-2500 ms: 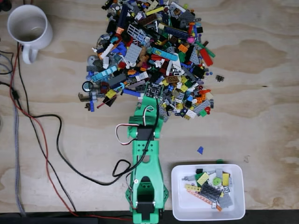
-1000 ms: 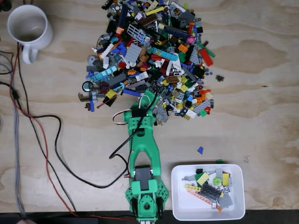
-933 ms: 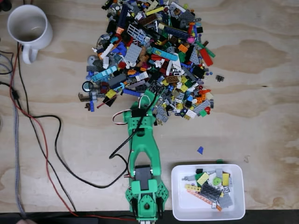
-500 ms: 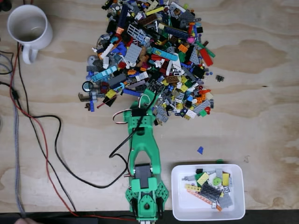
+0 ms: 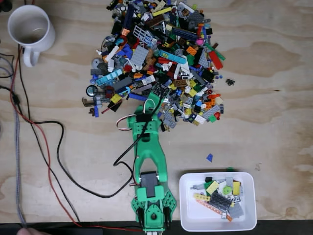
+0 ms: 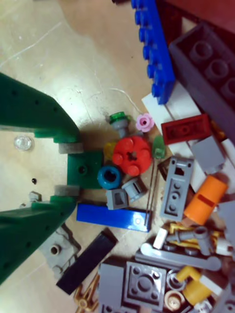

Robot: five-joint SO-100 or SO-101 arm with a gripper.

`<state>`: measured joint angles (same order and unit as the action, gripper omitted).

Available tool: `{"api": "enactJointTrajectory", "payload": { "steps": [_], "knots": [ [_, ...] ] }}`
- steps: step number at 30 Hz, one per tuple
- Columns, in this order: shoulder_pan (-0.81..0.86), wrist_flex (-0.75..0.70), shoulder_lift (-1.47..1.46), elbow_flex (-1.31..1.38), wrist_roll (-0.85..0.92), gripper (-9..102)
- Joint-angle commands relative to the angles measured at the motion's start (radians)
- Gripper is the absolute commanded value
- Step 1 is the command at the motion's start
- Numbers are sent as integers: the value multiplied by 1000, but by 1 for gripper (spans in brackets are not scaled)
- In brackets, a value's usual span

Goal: Find the closest Lego and put it in the bin.

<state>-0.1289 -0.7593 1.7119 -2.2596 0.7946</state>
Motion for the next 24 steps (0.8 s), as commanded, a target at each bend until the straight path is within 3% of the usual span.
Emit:
{"api": "enactJointTrajectory", "payload": {
  "steps": [1,13,24],
  "knots": [
    [12,-43,21,74,11,6],
    [49,-307,132,267,14,6],
    [336,-660,339,479,71,6]
  ]
}}
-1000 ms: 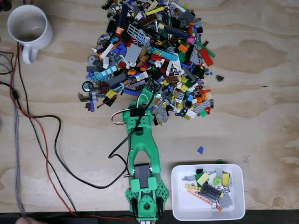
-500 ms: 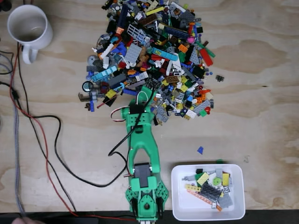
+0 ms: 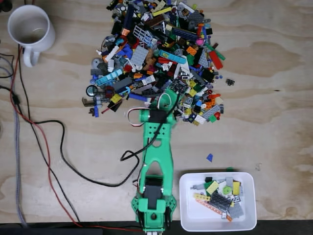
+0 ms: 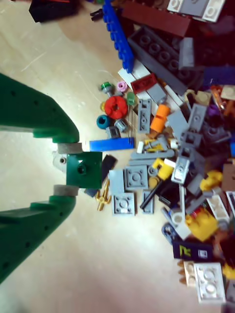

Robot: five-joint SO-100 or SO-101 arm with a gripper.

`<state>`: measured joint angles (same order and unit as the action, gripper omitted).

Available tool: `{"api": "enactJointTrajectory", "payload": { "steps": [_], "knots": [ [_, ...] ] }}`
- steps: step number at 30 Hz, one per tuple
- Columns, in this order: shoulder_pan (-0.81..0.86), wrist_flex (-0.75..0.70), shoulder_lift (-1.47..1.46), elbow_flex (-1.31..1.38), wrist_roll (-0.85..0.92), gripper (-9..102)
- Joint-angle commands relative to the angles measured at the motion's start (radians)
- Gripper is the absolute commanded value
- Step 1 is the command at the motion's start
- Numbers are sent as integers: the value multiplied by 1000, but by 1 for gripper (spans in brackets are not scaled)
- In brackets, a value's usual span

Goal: Find the closest Lego and put it in the bin.

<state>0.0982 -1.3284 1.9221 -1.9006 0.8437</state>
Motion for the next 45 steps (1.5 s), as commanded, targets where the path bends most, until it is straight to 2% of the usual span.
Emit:
{"api": "enactJointTrajectory", "payload": {
  "steps": [1,7,10,20,26,32,36,40,45],
  "knots": [
    [152,-124,156,124,32,6],
    [463,-258,311,95,126,5],
    [623,-270,400,-5,178,5],
    [1155,-232,664,-314,453,5],
    [1333,-156,710,-414,566,6],
    [1361,-87,698,-410,563,17],
    [1267,-23,667,-373,512,22],
    [1147,-34,617,-272,486,19],
    [862,-17,517,-164,448,9]
  ]
}}
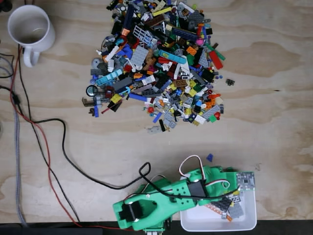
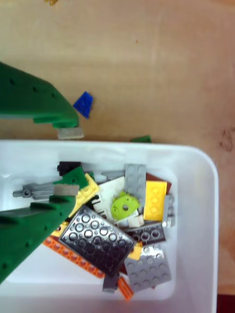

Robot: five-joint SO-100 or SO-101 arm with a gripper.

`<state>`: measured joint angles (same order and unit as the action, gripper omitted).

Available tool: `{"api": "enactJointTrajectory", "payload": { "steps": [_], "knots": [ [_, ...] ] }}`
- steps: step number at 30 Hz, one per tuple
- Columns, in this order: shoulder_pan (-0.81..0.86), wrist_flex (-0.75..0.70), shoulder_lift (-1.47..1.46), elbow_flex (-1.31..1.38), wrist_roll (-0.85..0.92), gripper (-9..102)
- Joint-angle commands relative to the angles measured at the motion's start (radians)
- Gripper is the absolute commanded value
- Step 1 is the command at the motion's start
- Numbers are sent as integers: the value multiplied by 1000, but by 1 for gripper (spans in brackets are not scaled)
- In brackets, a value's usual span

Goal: Find the closest Lego and put it in the bin.

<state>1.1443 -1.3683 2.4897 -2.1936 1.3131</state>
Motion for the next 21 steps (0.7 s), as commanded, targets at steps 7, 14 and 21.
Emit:
{"api": "enactJointTrajectory", "payload": {
  "steps": [7,14,21],
  "knots": [
    [-566,0,-233,204,-75,8],
    [-917,29,-273,135,-210,9],
    [-1095,78,-337,129,-299,8]
  ]
}}
